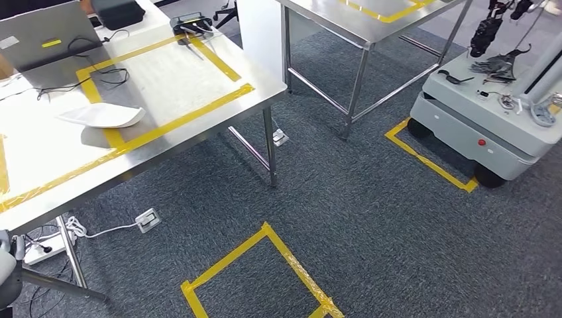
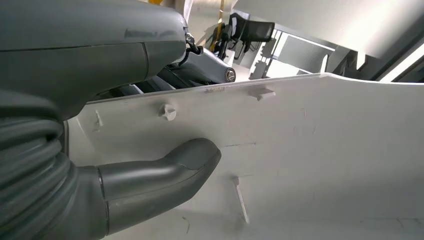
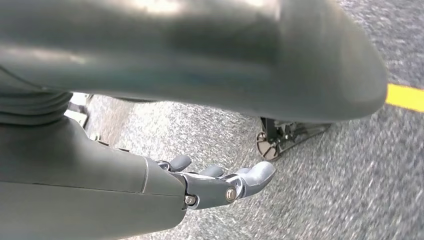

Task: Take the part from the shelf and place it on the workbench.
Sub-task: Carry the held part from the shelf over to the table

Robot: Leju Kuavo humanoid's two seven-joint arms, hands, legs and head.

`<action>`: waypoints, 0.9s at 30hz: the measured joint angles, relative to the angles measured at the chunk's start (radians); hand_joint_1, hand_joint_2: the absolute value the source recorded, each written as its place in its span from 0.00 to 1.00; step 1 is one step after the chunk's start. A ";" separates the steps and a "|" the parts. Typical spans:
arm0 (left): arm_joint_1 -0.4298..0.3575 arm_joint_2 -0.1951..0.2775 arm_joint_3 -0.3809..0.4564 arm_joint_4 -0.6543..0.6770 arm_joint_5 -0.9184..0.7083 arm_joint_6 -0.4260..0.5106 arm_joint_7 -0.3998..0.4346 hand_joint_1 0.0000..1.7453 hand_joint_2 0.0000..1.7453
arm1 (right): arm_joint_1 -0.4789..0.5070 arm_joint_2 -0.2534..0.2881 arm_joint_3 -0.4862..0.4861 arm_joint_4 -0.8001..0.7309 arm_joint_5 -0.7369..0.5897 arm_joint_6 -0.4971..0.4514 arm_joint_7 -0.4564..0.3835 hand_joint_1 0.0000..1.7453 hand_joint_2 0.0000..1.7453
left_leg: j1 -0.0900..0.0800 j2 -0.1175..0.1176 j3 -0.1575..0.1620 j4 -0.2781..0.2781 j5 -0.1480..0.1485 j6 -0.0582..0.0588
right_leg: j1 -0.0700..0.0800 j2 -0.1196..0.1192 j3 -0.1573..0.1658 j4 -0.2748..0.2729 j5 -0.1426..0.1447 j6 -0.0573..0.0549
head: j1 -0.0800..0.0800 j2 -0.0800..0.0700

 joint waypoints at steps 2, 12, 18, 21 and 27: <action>0.000 0.015 0.000 0.008 0.006 -0.001 -0.004 1.00 1.00 | 0.000 0.005 0.001 0.000 0.011 0.000 0.003 0.00 0.00 | -0.005 0.032 0.054 -0.096 0.027 0.012 | 0.003 -0.021 0.001 0.007 -0.005 0.009 | 0.001 0.000; 0.014 0.033 -0.011 0.025 0.003 0.004 -0.015 1.00 1.00 | 0.003 0.016 0.017 0.001 0.034 0.026 -0.025 0.00 0.00 | 0.006 -0.073 0.041 -0.117 0.056 0.050 | -0.006 0.097 -0.118 0.287 -0.145 0.051 | 0.003 0.000; 0.012 0.033 -0.021 0.019 0.001 0.017 -0.016 1.00 1.00 | -0.001 0.016 0.018 0.001 0.025 0.043 -0.054 0.00 0.00 | 0.011 -0.155 0.029 -0.112 0.065 0.022 | -0.015 0.174 0.010 0.004 -0.009 0.046 | 0.003 0.000; 0.020 0.033 -0.025 0.014 -0.003 0.017 -0.018 1.00 1.00 | -0.005 0.016 0.019 0.001 0.034 0.045 -0.051 0.00 0.00 | 0.013 -0.175 0.015 -0.120 0.075 0.000 | -0.013 0.141 0.010 -0.004 -0.002 0.027 | 0.002 0.000; 0.032 0.006 -0.043 -0.004 -0.087 0.014 -0.065 1.00 1.00 | 0.001 0.004 0.031 0.001 0.028 0.022 -0.061 0.00 0.00 | 0.006 -0.036 -0.099 0.149 -0.069 -0.008 | -0.005 0.067 0.005 -0.013 0.006 0.003 | -0.006 0.000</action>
